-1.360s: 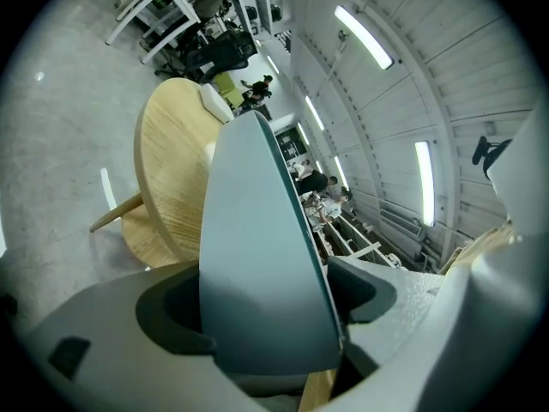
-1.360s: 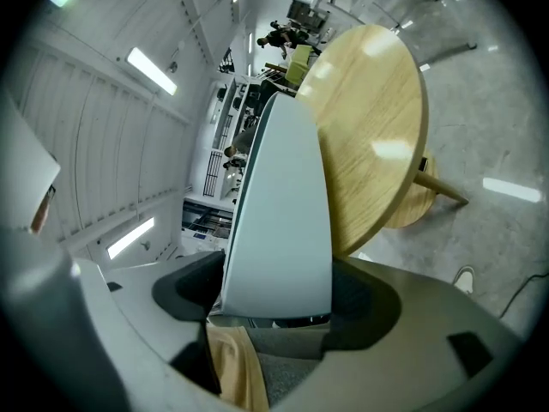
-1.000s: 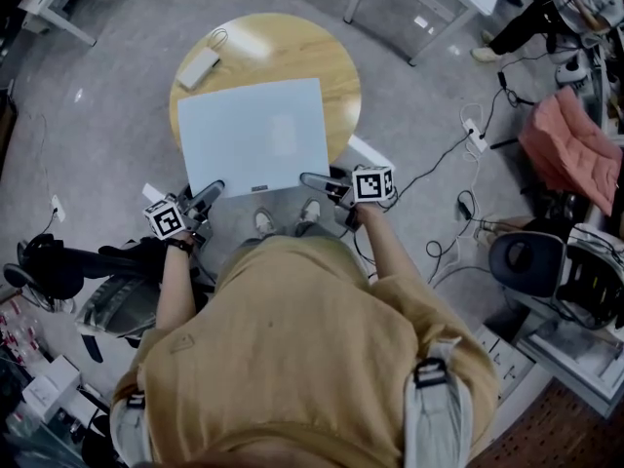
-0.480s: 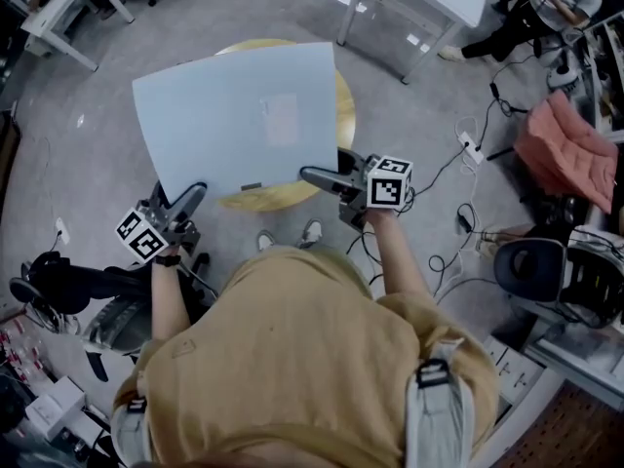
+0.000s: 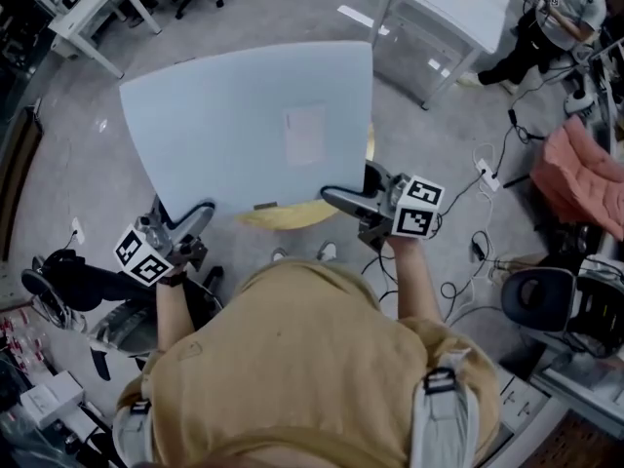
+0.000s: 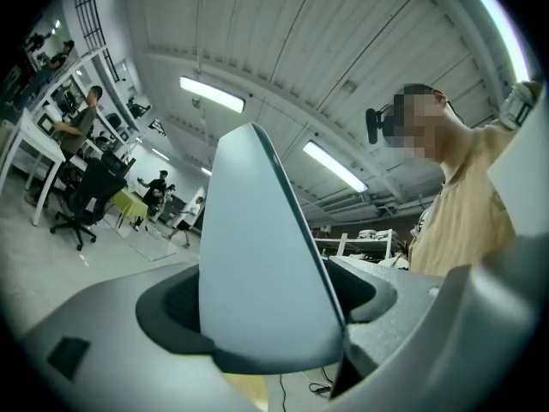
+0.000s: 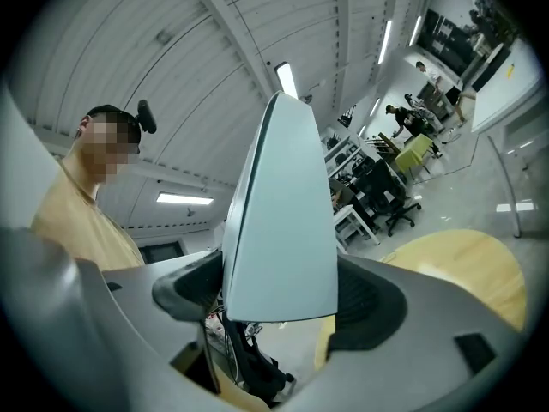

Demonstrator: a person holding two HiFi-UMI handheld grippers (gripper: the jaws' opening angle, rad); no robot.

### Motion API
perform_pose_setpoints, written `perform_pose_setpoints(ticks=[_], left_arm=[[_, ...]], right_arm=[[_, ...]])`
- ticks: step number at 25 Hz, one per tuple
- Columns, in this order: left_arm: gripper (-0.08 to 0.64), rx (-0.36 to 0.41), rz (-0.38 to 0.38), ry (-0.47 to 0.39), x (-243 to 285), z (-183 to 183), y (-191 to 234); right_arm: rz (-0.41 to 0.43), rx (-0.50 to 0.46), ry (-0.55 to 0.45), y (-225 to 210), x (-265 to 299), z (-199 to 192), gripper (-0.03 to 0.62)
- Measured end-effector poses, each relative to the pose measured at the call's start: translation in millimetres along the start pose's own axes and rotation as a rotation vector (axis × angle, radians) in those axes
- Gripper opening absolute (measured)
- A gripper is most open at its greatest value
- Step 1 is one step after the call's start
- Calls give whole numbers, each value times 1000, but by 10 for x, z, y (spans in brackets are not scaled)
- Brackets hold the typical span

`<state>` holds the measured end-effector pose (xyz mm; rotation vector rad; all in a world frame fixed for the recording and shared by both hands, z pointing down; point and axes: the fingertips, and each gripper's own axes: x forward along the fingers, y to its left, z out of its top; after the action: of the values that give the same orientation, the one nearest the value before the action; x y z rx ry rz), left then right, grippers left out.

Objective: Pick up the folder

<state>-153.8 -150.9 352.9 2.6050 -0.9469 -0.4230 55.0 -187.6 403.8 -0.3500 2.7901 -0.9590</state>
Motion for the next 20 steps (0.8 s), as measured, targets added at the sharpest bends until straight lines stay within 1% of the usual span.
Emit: perform_pose_setpoints(ticks=[5,8,13,20], left_arm=[[407,56,-4,-52,-19,280,-112],[407,75,-5,-75,-23,367,-147],[407,77,-11,-86,2,376,-140],[407,60,-34,-73,127,339,-140]], right_arm=[[29,-76,-22,173,97,278,353],[40,-122,-20,251,139,403,353],[32,-165,-14,288,140,486,353],[-4,-169,-27,272,26,516,353]])
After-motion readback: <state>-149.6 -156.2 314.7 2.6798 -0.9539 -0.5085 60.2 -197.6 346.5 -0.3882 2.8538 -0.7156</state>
